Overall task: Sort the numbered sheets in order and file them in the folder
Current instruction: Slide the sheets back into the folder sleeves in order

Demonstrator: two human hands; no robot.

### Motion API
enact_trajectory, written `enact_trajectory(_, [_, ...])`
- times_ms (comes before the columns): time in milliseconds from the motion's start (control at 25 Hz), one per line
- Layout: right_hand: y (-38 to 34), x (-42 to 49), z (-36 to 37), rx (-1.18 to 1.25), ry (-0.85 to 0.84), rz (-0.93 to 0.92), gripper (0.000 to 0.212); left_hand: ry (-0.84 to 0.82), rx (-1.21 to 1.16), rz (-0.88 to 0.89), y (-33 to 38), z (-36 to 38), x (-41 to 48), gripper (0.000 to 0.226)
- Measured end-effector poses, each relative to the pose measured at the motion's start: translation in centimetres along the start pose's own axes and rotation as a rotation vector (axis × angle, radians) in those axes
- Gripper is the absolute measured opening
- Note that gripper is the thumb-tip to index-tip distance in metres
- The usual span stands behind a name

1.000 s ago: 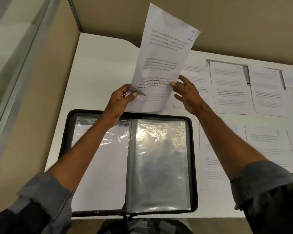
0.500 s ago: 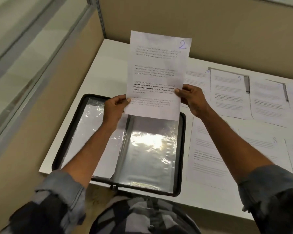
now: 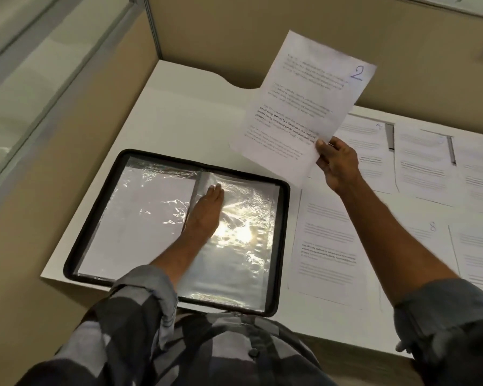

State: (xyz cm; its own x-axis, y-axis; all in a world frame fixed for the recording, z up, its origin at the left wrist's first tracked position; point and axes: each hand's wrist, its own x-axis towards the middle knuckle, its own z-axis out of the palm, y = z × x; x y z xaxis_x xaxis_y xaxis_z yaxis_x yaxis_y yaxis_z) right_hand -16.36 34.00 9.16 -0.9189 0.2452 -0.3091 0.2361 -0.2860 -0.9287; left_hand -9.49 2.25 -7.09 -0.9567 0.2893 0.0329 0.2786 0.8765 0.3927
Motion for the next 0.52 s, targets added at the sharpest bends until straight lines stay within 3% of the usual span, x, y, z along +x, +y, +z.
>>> enact_trajectory(120, [1.7, 0.5, -0.1, 0.023, 0.022, 0.036, 0.029, -0.029, 0.127, -0.038, 1.2, -1.5, 1.4, 0.052])
enact_trajectory(280, [3.4, 1.4, 1.3, 0.034, 0.038, 0.081, 0.033, -0.168, 0.459, 0.045, 0.8, -2.9, 3.6, 0.068])
enact_trajectory(400, [4.2, 2.2, 2.8, 0.052, 0.036, 0.087, 0.027, -0.295, 0.457, 0.052, 1.1, -3.7, 4.3, 0.075])
enact_trajectory(520, [5.1, 3.2, 4.1, 0.086, 0.041, 0.083, 0.024, -0.384, 0.414, 0.082, 0.9, -4.2, 5.6, 0.059])
